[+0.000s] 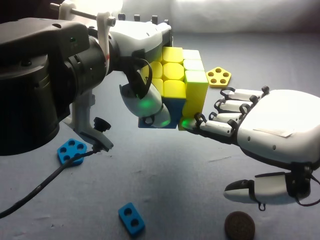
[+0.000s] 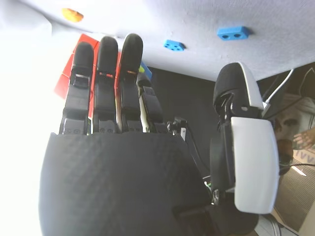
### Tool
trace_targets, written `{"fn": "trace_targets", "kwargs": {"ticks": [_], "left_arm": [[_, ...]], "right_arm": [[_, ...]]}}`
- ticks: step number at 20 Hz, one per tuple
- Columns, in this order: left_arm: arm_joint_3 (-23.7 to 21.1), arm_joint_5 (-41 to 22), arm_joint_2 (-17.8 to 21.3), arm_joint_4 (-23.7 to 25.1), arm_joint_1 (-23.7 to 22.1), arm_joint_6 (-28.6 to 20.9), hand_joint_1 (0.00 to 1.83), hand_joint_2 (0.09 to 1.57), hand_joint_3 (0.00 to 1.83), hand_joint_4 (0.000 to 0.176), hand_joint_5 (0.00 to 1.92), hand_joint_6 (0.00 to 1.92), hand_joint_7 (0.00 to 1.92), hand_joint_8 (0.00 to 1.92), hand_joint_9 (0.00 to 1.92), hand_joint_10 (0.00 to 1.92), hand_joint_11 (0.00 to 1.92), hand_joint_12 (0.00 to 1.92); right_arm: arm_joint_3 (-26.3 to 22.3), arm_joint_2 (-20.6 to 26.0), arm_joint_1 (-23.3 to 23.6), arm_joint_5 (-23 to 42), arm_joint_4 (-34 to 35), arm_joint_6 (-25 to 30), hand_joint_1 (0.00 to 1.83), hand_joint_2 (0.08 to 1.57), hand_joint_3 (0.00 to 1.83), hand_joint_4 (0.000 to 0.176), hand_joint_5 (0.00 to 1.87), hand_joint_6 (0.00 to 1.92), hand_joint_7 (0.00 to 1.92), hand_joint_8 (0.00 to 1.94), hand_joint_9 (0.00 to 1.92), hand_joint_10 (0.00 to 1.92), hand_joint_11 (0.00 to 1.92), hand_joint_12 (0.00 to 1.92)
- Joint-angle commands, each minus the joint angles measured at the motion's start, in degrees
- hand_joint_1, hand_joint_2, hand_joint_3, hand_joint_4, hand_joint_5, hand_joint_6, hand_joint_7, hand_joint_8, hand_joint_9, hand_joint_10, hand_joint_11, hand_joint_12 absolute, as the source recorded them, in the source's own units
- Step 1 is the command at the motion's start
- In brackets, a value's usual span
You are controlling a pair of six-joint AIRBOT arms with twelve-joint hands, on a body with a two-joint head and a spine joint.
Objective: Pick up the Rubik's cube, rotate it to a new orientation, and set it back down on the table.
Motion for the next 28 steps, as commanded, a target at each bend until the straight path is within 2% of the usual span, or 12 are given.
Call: {"fn": "trace_targets", "kwargs": {"ticks": [1, 4, 6, 7, 8, 9, 11, 16, 18, 21, 23, 28], "left_arm": [[-0.32, 2.37, 0.01, 2.61, -1.15, -0.69, 1.09, 1.09, 0.0, 0.0, 0.07, 1.68, 0.14, 1.6, 0.15, 1.7, 0.04, 1.92], [-0.29, 2.37, 0.01, 2.61, -1.15, -0.71, 1.11, 1.09, 0.0, 0.0, 0.1, 1.64, 0.16, 1.57, 0.16, 1.67, 0.05, 1.9], [-0.25, 2.37, 0.0, 2.61, -1.15, -0.74, 1.11, 1.1, 0.0, 0.0, 0.09, 1.62, 0.15, 1.58, 0.14, 1.7, 0.04, 1.92], [-0.23, 2.37, 0.0, 2.62, -1.16, -0.75, 1.13, 1.07, 0.0, 0.0, 0.12, 1.59, 0.15, 1.58, 0.16, 1.7, 0.07, 1.92], [-0.22, 2.37, 0.0, 2.62, -1.17, -0.75, 1.13, 1.07, 0.0, 0.0, 0.12, 1.59, 0.15, 1.58, 0.16, 1.7, 0.07, 1.92], [-0.2, 2.37, 0.0, 2.62, -1.17, -0.75, 1.13, 1.07, 0.0, 0.0, 0.08, 1.64, 0.14, 1.61, 0.15, 1.7, 0.05, 1.91], [-0.18, 2.37, 0.0, 2.62, -1.22, -0.75, 1.11, 1.08, 0.0, 0.0, 0.11, 1.64, 0.14, 1.61, 0.13, 1.71, 0.05, 1.92], [-0.16, 2.37, -0.01, 2.61, -1.28, -0.75, 1.13, 1.08, 0.0, 0.0, 0.1, 1.62, 0.19, 1.52, 0.18, 1.66, 0.07, 1.89], [-0.2, 2.37, -0.02, 2.55, -1.28, -0.75, 1.08, 1.08, 0.0, 0.0, 0.11, 1.63, 0.16, 1.57, 0.16, 1.67, 0.06, 1.88], [-0.22, 2.37, -0.04, 2.48, -1.28, -0.75, 1.11, 1.09, 0.0, 0.0, 0.1, 1.67, 0.15, 1.6, 0.16, 1.69, 0.06, 1.9], [-0.22, 2.37, -0.06, 2.45, -1.31, -0.75, 1.09, 1.07, 0.0, 0.0, 0.11, 1.65, 0.15, 1.6, 0.16, 1.71, 0.07, 1.92], [-0.23, 2.37, -0.06, 2.45, -1.33, -0.75, 1.1, 1.09, 0.01, 0.0, 0.1, 1.65, 0.16, 1.59, 0.15, 1.71, 0.07, 1.92]], "right_arm": [[0.73, 0.07, 0.77, 6.62, -0.71, 0.02, 0.44, 1.15, 0.0, 0.0, 0.01, 0.0, 0.22, 1.1, 0.06, 1.19, 0.0, 0.64], [1.42, -0.42, 0.75, 6.63, -0.68, 0.03, 0.45, 1.16, 0.0, 0.0, 0.0, 0.0, 0.22, 1.21, 0.07, 1.2, 0.0, 0.56], [1.6, -0.6, 0.56, 6.63, -0.68, 0.02, 0.46, 1.16, 0.0, 0.0, 0.0, 0.0, 0.27, 1.25, 0.15, 1.32, 0.0, 0.9], [1.76, -0.71, 0.49, 6.63, -0.68, 0.01, 0.49, 1.15, 0.0, 0.0, 0.01, 0.0, 0.27, 1.3, 0.15, 1.43, 0.0, 1.18], [1.9, -0.79, 0.49, 6.65, -0.68, 0.01, 0.49, 1.15, 0.0, 0.0, 0.01, 0.0, 0.27, 1.3, 0.15, 1.43, 0.0, 1.18], [2.15, -0.95, 0.49, 6.81, -0.67, 0.01, 0.47, 1.15, 0.0, 0.0, 0.02, 0.0, 0.25, 1.33, 0.14, 1.47, 0.0, 1.28], [2.51, -1.19, 0.49, 6.89, -0.67, 0.01, 0.49, 1.15, 0.0, 0.0, 0.01, 0.0, 0.22, 1.36, 0.11, 1.52, 0.0, 1.38], [3.16, -1.62, 0.49, 7.06, -0.56, 0.01, 0.5, 1.15, 0.0, 0.0, 0.02, 0.0, 0.22, 1.36, 0.13, 1.54, 0.0, 1.43], [3.13, -1.67, 0.53, 7.03, -0.56, 0.01, 0.5, 1.15, 0.0, 0.0, 0.01, 0.0, 0.21, 1.34, 0.1, 1.53, 0.0, 1.37], [2.92, -1.53, 0.87, 5.93, -0.56, 0.01, 0.48, 1.15, 0.0, 0.0, 0.01, 0.0, 0.22, 1.35, 0.13, 1.52, 0.0, 1.4], [1.16, 0.01, 2.14, 1.83, -0.56, 1.07, 0.5, 1.15, 0.0, 0.0, 0.02, 0.0, 0.23, 1.34, 0.13, 1.51, 0.0, 1.38], [-4.55, 4.22, 4.53, -0.5, -0.58, 0.96, 0.46, 1.15, 0.0, 0.0, 0.02, 0.0, 0.22, 1.35, 0.12, 1.52, 0.0, 1.38]]}}
